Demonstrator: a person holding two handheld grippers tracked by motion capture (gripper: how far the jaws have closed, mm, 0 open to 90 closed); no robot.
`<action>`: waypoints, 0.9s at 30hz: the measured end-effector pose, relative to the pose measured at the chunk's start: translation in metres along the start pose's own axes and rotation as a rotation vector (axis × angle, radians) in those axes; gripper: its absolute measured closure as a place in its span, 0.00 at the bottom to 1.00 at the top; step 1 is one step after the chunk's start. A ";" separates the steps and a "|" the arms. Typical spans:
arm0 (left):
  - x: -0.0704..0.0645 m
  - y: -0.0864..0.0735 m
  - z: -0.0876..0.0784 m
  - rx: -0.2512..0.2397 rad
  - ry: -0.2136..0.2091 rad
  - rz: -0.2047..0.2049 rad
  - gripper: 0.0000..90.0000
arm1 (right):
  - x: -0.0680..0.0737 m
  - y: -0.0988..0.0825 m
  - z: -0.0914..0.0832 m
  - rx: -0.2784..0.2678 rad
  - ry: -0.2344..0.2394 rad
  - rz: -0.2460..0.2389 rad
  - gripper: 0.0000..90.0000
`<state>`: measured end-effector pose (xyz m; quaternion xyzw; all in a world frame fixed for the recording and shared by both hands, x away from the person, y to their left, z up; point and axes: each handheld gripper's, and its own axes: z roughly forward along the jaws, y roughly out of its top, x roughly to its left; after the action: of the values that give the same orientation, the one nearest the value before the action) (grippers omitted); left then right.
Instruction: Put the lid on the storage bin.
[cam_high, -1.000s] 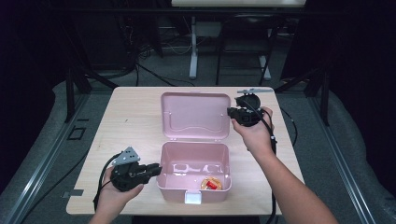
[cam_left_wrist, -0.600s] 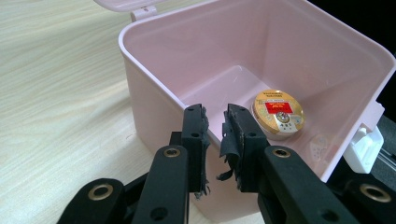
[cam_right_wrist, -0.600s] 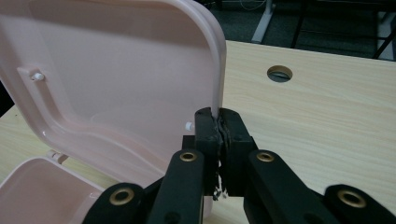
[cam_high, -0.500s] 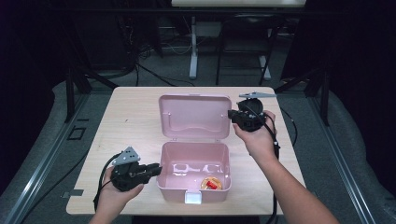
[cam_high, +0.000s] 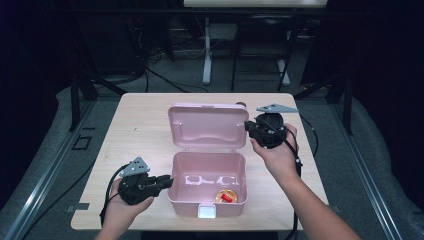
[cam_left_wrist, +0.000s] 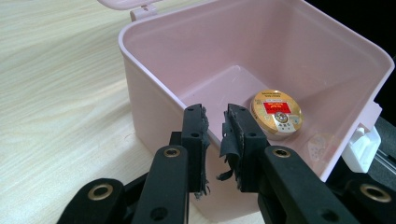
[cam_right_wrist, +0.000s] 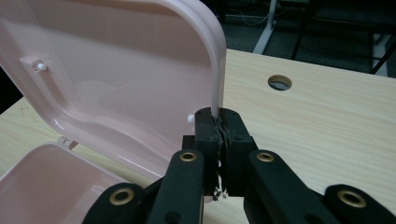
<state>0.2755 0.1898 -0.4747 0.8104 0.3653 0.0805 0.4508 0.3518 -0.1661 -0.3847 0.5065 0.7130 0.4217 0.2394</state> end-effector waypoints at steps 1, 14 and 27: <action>0.000 0.000 0.000 0.001 -0.001 -0.001 0.86 | 0.001 -0.001 -0.001 -0.005 -0.004 -0.008 0.97; 0.004 0.001 0.002 -0.007 0.001 -0.001 0.79 | 0.000 -0.008 0.001 -0.059 -0.011 -0.022 0.97; 0.010 0.009 -0.005 -0.038 0.027 0.003 0.75 | -0.001 -0.008 0.002 -0.062 -0.002 -0.013 0.97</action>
<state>0.2853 0.1969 -0.4669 0.8012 0.3686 0.0990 0.4609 0.3496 -0.1676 -0.3924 0.4945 0.7026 0.4416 0.2585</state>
